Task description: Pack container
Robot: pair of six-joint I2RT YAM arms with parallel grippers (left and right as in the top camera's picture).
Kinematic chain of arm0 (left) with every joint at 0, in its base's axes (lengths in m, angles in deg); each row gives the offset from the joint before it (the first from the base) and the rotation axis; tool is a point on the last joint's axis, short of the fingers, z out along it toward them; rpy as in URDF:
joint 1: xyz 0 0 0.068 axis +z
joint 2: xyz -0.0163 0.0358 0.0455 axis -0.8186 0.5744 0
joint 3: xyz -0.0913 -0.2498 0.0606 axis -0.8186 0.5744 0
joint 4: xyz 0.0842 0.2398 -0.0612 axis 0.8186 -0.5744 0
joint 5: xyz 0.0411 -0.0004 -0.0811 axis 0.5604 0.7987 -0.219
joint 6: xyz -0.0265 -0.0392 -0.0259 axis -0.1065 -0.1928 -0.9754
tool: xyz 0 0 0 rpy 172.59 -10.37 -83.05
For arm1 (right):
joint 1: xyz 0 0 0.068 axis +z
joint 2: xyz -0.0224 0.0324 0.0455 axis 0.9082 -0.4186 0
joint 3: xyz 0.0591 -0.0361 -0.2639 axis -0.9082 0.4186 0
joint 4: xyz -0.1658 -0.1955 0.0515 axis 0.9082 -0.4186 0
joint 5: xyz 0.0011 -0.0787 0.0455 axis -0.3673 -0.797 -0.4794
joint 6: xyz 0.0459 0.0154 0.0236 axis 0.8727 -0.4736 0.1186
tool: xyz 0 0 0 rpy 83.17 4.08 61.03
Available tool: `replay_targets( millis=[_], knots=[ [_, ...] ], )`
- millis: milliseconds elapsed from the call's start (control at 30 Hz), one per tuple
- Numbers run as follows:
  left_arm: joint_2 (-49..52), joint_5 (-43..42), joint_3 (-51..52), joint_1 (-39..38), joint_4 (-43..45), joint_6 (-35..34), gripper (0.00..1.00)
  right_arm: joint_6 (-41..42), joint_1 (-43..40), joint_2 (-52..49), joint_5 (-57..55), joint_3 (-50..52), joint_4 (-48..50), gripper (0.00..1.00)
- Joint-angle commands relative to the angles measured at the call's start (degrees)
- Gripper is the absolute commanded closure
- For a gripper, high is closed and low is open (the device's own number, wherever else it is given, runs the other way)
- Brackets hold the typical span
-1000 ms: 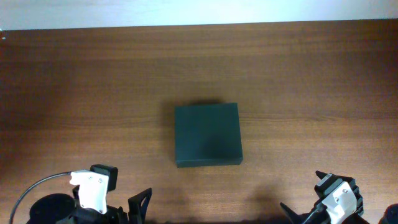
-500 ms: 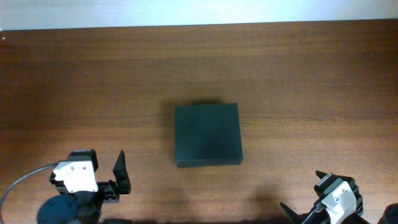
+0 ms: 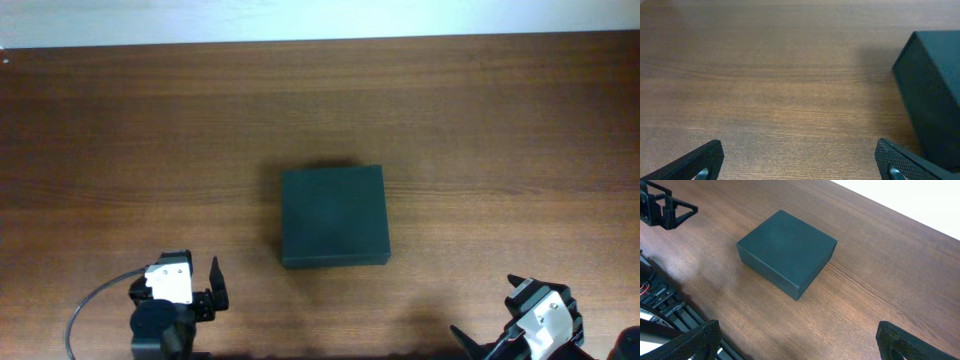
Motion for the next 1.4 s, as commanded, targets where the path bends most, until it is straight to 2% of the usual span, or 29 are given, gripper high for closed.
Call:
replay_targets(
  millis=[0,300,1133,1267,1367],
  knots=[
    [-1.4,0.9,2.4,1.2,0.5,1.1,0.01,-0.4,0.3,0.2,-0.3,0.0,0.1,0.01],
    [-1.4,1.9,6.7,1.3,0.4,1.1,0.01,-0.4,0.3,0.2,-0.3,0.0,0.1,0.01],
    [-1.4,1.9,6.7,1.3,0.4,1.1,0.01,-0.4,0.3,0.2,0.0,0.0,0.4,0.01],
    [-1.4,1.9,6.7,1.3,0.4,1.1,0.01,-0.4,0.3,0.8,-0.4,1.1,4.3,0.01],
    [-1.4,1.9,6.7,1.3,0.4,1.1,0.01,-0.2,0.3,3.4,-3.5,6.3,12.1,0.01]
  ],
)
